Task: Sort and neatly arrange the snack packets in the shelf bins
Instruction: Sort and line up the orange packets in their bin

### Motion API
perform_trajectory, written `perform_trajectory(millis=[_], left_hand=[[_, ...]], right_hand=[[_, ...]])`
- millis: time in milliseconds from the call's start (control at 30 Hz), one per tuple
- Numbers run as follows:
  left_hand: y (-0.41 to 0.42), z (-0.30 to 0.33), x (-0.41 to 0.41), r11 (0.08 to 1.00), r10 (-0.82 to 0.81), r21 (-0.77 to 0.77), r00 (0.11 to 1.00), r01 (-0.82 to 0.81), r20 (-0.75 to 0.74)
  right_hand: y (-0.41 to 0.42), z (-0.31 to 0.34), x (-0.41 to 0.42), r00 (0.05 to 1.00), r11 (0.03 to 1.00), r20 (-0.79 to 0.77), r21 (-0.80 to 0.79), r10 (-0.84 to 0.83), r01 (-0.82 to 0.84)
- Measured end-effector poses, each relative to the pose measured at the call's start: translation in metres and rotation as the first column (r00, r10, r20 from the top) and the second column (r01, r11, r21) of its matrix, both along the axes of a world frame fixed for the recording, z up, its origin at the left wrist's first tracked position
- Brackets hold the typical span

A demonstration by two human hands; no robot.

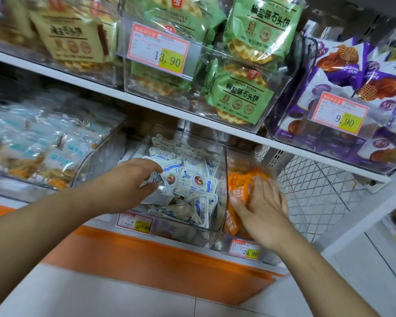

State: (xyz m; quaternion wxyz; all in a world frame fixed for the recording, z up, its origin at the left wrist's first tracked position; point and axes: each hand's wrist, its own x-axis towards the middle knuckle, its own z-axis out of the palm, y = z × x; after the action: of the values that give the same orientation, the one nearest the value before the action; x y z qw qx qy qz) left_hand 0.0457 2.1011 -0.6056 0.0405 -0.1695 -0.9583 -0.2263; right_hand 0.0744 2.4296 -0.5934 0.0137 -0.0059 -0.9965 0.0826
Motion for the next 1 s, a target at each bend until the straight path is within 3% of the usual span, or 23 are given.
perform_trajectory(millis=[100,200,267,333,400,467,533,800,933,1000], left_hand=[[-0.014,0.001,-0.002,0.998,-0.041,-0.038,0.998,0.039,-0.044],[-0.028,0.003,-0.003,0.999,-0.040,-0.010,0.997,0.040,-0.060],[-0.038,0.000,-0.003,0.998,-0.012,0.062,0.999,0.014,-0.030],[-0.045,-0.007,-0.001,0.995,0.009,0.104,0.999,-0.013,0.039],[-0.050,-0.016,0.001,0.993,0.020,0.112,0.990,-0.037,0.142],[-0.053,-0.025,0.001,0.990,0.003,0.138,0.964,-0.041,0.265],[-0.054,-0.029,0.000,0.989,-0.021,0.143,0.936,-0.031,0.351],[-0.056,-0.022,0.001,0.979,-0.078,0.206,0.931,0.003,0.357],[-0.055,-0.020,0.003,0.982,-0.067,0.191,0.932,-0.002,0.356],[-0.054,-0.019,0.004,0.984,-0.069,0.177,0.930,0.004,0.361]], right_hand=[[-0.012,0.010,0.007,0.970,0.997,-0.231,-0.004,0.069,-0.072],[-0.043,0.018,0.012,0.901,0.959,-0.341,0.005,0.269,-0.285],[-0.069,0.016,0.008,0.842,0.886,-0.327,-0.026,0.429,-0.462],[-0.097,0.007,0.001,0.828,0.816,-0.210,-0.163,0.520,-0.554],[-0.120,-0.005,-0.008,0.849,0.809,-0.031,-0.286,0.527,-0.513],[-0.132,-0.014,-0.021,0.874,0.866,0.140,-0.274,0.465,-0.418],[-0.135,-0.017,-0.034,0.895,0.902,0.208,-0.272,0.395,-0.335],[-0.148,-0.018,-0.064,0.897,0.939,0.284,-0.157,0.340,-0.306],[-0.151,-0.034,-0.075,0.930,0.945,0.194,-0.170,0.311,-0.281],[-0.151,-0.036,-0.079,0.960,0.938,0.106,-0.268,0.258,-0.222]])
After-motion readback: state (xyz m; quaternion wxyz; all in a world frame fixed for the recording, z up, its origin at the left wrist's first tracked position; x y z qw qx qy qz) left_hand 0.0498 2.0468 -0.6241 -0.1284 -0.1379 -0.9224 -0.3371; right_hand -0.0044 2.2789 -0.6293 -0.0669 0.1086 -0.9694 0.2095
